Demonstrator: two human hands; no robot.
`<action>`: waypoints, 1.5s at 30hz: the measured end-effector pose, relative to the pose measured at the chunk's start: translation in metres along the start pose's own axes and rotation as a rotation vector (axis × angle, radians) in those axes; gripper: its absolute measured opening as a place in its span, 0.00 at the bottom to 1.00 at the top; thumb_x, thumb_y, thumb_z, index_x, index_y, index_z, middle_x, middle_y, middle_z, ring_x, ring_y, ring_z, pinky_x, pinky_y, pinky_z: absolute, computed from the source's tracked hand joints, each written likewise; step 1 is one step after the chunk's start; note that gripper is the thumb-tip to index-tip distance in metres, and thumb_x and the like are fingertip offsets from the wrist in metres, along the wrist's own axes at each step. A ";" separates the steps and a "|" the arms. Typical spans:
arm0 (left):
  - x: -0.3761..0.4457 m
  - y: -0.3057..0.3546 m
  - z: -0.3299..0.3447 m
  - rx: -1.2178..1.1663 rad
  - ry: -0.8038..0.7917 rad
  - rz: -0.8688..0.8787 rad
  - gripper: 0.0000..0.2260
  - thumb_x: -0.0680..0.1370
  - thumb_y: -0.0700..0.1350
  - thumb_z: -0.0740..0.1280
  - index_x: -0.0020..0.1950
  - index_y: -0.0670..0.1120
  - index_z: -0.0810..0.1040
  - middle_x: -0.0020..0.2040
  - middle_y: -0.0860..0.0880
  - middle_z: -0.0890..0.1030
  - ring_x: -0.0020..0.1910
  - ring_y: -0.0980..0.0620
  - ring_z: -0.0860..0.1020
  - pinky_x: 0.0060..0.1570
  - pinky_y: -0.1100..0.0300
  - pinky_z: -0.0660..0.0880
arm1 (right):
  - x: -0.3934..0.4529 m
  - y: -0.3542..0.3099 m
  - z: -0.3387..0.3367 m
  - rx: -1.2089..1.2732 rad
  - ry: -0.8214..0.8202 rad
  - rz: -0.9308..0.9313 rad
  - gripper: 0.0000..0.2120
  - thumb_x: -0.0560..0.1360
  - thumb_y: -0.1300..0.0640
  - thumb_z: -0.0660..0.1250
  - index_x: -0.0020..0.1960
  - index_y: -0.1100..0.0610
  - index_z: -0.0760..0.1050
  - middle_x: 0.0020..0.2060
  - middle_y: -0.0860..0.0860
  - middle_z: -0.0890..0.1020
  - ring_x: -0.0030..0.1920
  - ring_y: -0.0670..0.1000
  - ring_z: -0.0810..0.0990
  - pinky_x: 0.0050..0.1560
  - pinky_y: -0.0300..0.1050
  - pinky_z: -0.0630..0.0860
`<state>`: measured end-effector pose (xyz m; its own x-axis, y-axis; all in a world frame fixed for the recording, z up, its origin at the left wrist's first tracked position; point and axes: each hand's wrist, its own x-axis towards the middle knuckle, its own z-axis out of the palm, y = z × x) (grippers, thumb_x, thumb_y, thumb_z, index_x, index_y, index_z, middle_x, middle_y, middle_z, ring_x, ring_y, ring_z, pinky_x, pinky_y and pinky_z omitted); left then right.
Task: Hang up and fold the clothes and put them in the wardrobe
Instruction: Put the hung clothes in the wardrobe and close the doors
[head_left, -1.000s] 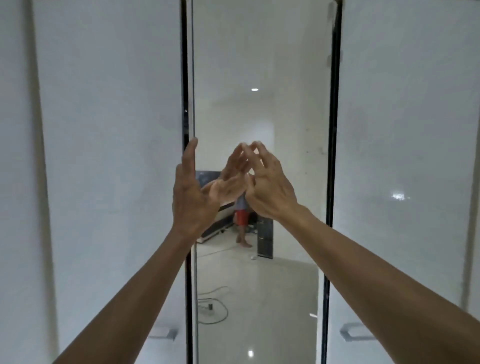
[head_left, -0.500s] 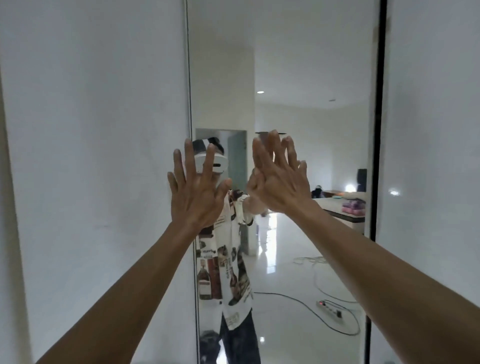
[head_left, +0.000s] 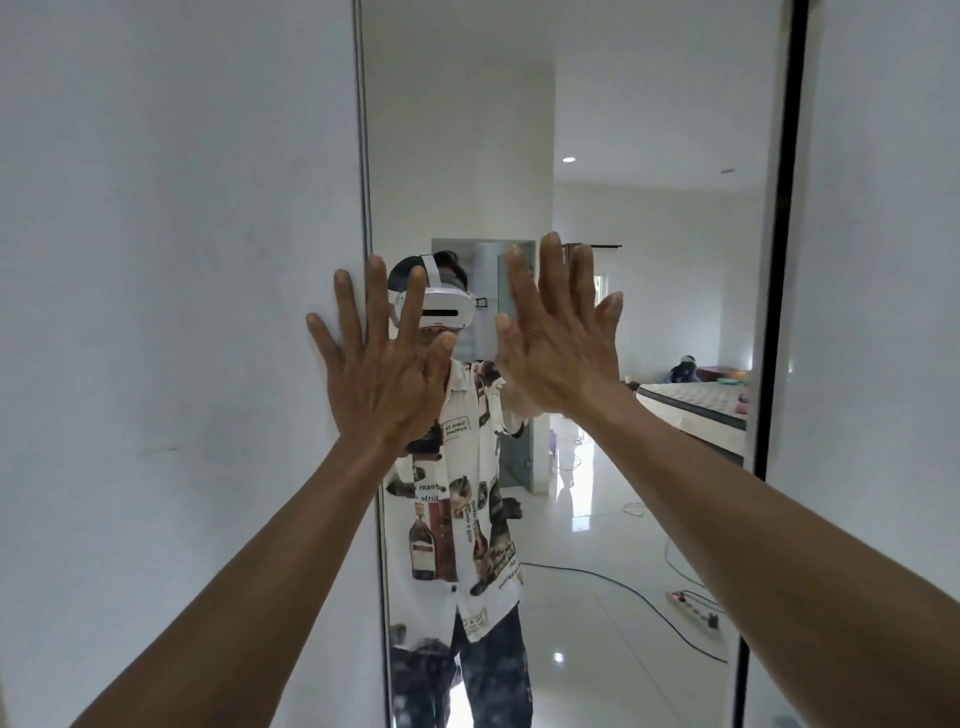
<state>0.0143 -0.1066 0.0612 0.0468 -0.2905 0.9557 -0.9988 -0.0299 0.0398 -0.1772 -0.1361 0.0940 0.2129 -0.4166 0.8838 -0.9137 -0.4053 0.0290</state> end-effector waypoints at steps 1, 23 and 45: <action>-0.001 0.001 0.001 0.011 0.011 -0.011 0.30 0.83 0.63 0.49 0.82 0.54 0.44 0.82 0.46 0.43 0.80 0.41 0.41 0.74 0.31 0.44 | -0.001 0.000 -0.004 0.002 -0.016 -0.008 0.31 0.84 0.41 0.46 0.82 0.46 0.37 0.80 0.52 0.35 0.79 0.58 0.32 0.74 0.74 0.43; -0.092 0.304 0.040 -0.518 -0.310 0.192 0.30 0.79 0.57 0.63 0.77 0.45 0.64 0.75 0.44 0.69 0.75 0.42 0.64 0.74 0.42 0.51 | -0.059 0.210 -0.108 -0.515 -0.353 0.048 0.27 0.78 0.55 0.61 0.76 0.54 0.62 0.80 0.50 0.58 0.81 0.53 0.43 0.75 0.66 0.53; -0.082 0.367 -0.006 -1.651 -0.827 -0.122 0.06 0.72 0.41 0.77 0.45 0.41 0.83 0.41 0.48 0.85 0.42 0.50 0.85 0.42 0.57 0.82 | -0.082 0.232 -0.182 -0.720 -0.075 -0.105 0.10 0.73 0.57 0.65 0.51 0.57 0.81 0.69 0.58 0.74 0.79 0.60 0.56 0.73 0.70 0.59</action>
<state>-0.3563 -0.0875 -0.0009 -0.4016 -0.7109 0.5773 0.0340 0.6184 0.7852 -0.4694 -0.0478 0.1127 0.3112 -0.4696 0.8262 -0.8830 0.1786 0.4341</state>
